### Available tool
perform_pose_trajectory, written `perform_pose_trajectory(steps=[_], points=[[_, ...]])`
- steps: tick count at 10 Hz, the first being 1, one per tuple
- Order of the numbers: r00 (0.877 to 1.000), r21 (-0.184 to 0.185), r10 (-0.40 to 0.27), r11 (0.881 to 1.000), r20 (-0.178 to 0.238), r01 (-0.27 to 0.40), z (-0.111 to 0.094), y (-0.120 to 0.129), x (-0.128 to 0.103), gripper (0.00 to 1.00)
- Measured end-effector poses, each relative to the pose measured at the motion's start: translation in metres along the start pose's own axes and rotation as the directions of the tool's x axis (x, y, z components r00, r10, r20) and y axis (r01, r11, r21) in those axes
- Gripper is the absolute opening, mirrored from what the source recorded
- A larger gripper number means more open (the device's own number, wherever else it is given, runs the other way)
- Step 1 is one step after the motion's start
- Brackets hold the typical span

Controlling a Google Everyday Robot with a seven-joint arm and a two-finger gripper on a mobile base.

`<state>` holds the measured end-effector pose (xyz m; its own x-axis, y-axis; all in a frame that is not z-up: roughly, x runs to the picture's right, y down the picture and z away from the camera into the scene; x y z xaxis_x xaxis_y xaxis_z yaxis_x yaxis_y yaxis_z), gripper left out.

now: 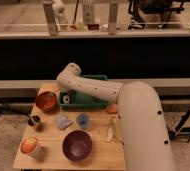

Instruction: Place fork in red bowl

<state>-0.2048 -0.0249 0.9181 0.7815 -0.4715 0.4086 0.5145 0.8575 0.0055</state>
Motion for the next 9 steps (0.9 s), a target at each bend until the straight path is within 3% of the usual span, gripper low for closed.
perform_pose_trajectory(steps=[2, 4, 5, 6, 9], points=[[0.998, -0.027, -0.058, 0.998, -0.010, 0.058, 0.005, 0.000, -0.007, 0.07], [0.993, -0.055, -0.115, 0.992, -0.036, 0.113, 0.010, -0.002, -0.014, 0.27], [0.984, -0.080, -0.164, 0.984, -0.066, 0.158, 0.015, -0.002, -0.019, 0.47], [0.979, -0.092, -0.186, 0.980, -0.080, 0.178, 0.016, -0.002, -0.022, 0.58], [0.973, -0.103, -0.210, 0.974, -0.092, 0.201, 0.018, -0.002, -0.024, 0.80]])
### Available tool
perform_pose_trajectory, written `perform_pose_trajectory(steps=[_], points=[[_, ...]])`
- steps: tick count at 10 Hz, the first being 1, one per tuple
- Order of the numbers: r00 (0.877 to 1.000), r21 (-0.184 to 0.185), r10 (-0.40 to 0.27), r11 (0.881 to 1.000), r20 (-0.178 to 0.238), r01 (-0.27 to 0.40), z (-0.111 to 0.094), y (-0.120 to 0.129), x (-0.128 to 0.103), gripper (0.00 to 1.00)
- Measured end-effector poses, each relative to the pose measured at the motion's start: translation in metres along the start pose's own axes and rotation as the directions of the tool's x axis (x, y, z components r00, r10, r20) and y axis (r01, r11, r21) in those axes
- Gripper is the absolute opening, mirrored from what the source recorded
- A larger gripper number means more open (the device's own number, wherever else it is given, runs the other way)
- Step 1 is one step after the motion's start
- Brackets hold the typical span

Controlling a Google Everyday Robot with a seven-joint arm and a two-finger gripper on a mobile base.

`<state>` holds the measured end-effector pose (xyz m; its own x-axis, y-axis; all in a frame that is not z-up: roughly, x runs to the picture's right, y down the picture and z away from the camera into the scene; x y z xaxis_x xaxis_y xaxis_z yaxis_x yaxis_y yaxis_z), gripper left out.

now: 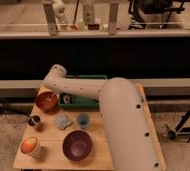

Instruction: Place fork in red bowl

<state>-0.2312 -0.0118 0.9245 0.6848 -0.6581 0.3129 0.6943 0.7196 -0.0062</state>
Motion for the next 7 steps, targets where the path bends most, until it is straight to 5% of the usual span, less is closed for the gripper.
perform_pose_trajectory(steps=[5, 7], points=[[1.000, 0.023, 0.016, 1.000, -0.015, -0.016, -0.005, -0.002, 0.000, 0.80], [0.998, 0.066, 0.064, 0.996, -0.007, -0.064, -0.012, -0.003, 0.006, 0.80]])
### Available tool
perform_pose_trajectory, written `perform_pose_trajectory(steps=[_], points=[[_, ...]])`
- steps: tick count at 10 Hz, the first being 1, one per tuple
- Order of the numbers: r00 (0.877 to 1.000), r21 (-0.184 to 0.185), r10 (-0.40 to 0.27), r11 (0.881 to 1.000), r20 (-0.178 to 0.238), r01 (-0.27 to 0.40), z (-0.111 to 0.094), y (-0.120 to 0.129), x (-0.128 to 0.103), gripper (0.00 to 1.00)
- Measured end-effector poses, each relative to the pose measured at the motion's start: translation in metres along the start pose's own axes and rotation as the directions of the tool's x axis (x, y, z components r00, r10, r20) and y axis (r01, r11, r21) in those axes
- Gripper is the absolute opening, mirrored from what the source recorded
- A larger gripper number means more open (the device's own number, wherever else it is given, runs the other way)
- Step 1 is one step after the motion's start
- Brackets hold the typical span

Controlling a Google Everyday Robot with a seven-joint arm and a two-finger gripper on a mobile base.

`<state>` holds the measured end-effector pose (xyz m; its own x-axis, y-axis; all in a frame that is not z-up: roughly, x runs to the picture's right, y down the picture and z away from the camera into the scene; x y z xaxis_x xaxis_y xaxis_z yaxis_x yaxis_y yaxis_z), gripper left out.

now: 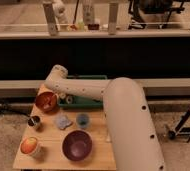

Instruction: Place fork in red bowl

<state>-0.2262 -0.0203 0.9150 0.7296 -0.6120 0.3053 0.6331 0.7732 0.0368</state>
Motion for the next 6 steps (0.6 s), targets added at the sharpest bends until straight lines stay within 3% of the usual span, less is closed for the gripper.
perform_pose_trajectory(steps=[1, 6], points=[[1.000, 0.019, 0.022, 1.000, 0.003, -0.022, -0.0029, -0.0010, 0.0024, 0.80], [1.000, 0.023, 0.022, 1.000, 0.007, -0.022, -0.0031, -0.0019, 0.0005, 0.80]])
